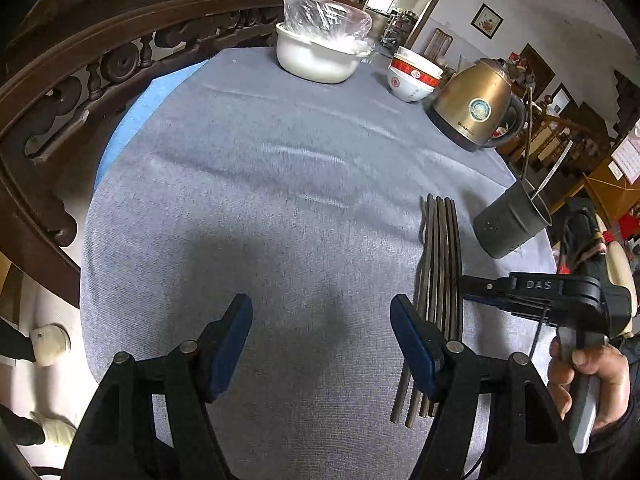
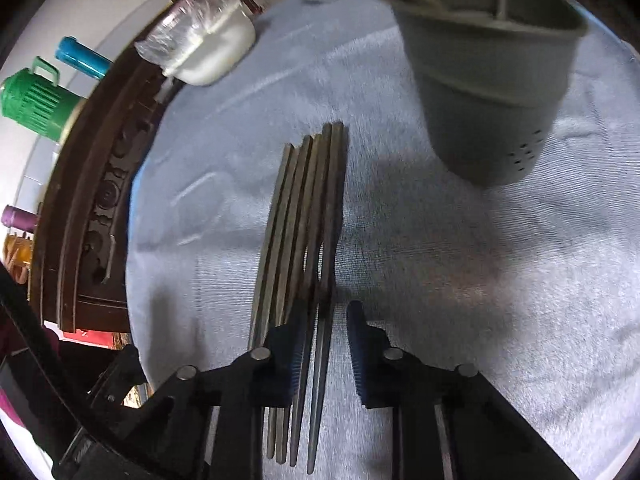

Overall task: Organize utensils
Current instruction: 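Grasp another chopstick with the right tool while the left tool grasps one too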

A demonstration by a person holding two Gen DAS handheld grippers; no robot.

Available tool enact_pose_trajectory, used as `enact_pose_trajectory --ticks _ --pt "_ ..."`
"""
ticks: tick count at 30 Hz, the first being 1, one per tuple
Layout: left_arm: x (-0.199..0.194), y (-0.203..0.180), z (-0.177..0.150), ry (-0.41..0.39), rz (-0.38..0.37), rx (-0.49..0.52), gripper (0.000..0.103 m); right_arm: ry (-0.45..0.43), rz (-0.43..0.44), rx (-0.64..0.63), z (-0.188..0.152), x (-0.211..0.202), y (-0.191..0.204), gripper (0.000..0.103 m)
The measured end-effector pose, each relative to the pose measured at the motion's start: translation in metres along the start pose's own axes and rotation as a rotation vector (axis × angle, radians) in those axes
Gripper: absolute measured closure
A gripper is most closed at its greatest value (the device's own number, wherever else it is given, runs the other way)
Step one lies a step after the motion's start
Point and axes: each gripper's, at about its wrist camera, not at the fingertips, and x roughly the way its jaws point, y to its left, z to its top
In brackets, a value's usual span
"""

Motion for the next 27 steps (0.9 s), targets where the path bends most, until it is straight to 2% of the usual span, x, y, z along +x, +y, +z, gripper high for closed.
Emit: enact_pose_trajectory --ticks 1,3,6,12,14,17,21,27 --pt "0.000 0.000 0.000 -0.001 -0.001 0.000 0.031 0.005 -0.001 -0.003 0.001 0.003 0.000 0.085" --pt "0.001 0.000 0.000 0.005 -0.003 0.000 0.031 0.013 0.003 -0.002 0.003 0.003 0.000 0.095" --pt "0.004 -0.002 0.000 0.019 -0.004 0.008 0.031 0.024 0.009 -0.005 0.002 0.002 -0.001 0.095" --pt "0.010 -0.012 0.001 0.060 -0.004 0.042 0.031 0.043 -0.048 -0.024 -0.003 -0.014 -0.015 0.095" --pt "0.014 -0.017 0.002 0.074 -0.001 0.053 0.031 0.081 -0.028 -0.014 -0.005 -0.015 -0.022 0.092" --pt "0.018 -0.025 0.003 0.095 0.001 0.073 0.031 0.096 -0.029 -0.013 -0.003 -0.016 -0.025 0.091" --pt "0.019 -0.030 0.006 0.108 0.017 0.091 0.031 0.061 -0.030 -0.021 0.006 -0.021 -0.020 0.091" --pt "0.024 -0.034 0.008 0.130 0.034 0.103 0.031 0.067 -0.082 -0.063 0.017 -0.010 -0.009 0.091"
